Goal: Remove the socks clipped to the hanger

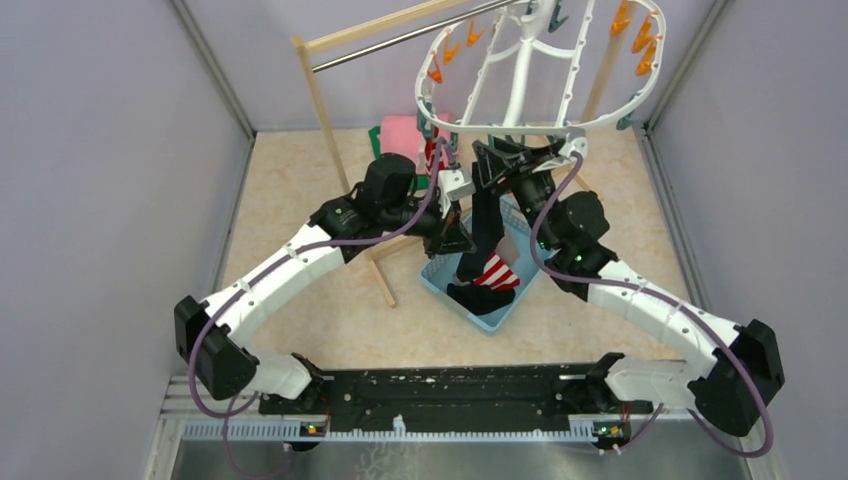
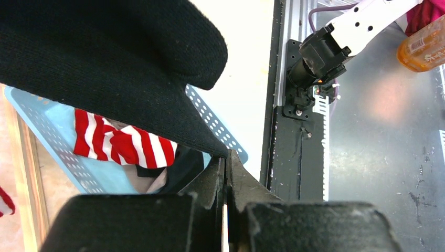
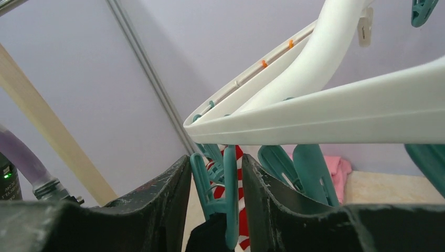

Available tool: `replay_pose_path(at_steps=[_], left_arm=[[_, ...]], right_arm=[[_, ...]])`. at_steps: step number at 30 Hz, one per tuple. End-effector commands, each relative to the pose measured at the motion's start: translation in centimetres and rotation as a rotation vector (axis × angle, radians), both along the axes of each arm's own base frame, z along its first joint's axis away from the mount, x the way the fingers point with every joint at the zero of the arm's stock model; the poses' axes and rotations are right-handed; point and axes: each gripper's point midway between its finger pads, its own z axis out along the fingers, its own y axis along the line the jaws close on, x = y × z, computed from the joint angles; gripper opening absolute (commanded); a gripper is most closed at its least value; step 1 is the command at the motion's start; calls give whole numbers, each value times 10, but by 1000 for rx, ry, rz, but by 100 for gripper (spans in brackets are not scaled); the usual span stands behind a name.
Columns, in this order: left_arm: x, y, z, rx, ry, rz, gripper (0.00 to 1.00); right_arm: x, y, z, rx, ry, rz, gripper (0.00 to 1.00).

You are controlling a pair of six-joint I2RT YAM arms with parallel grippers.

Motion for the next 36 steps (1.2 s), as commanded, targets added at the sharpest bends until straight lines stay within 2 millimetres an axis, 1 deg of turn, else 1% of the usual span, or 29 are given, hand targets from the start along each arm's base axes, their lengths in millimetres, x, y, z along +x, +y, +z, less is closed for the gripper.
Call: replay_pose_path(at_steps=[1,4,7,13,17,20,23,27,30,32,33,34,36], left_arm=[[2,-7,27,-68,-61,-11,0],[1,-9,28,-71,-58,-14,0],[1,-9,28,-71,-57,-14,0],[5,-10,23,-58,-68,-1,0],[18,-9,9,-7,-108,49,0],[26,-11,1,15,-126,65,0],[34,-15,1,18,-146,77,0],[42,-21,6,11,-171,80,0],[46,-26,7,7,-169,77,0],[46,-30,4,15,-166,69,0],[44,-33,0,24,-164,60,4],[42,-36,-4,31,-163,49,16],[39,-39,-11,50,-148,32,59]], right_arm=[[0,-2,37,73,-73,18,40],[2,0,36,64,-73,24,39],[5,0,35,64,-71,22,35],[3,-8,40,94,-82,31,12],[0,-17,44,111,-82,34,1],[0,-21,42,113,-70,42,0],[0,-24,40,117,-57,49,0],[0,-29,38,126,-43,66,0],[-2,-34,38,129,-45,61,0],[-2,-37,36,127,-40,52,0],[-1,-39,35,126,-39,47,0],[-1,-41,34,127,-35,42,0],[-1,-46,32,128,-30,26,0]])
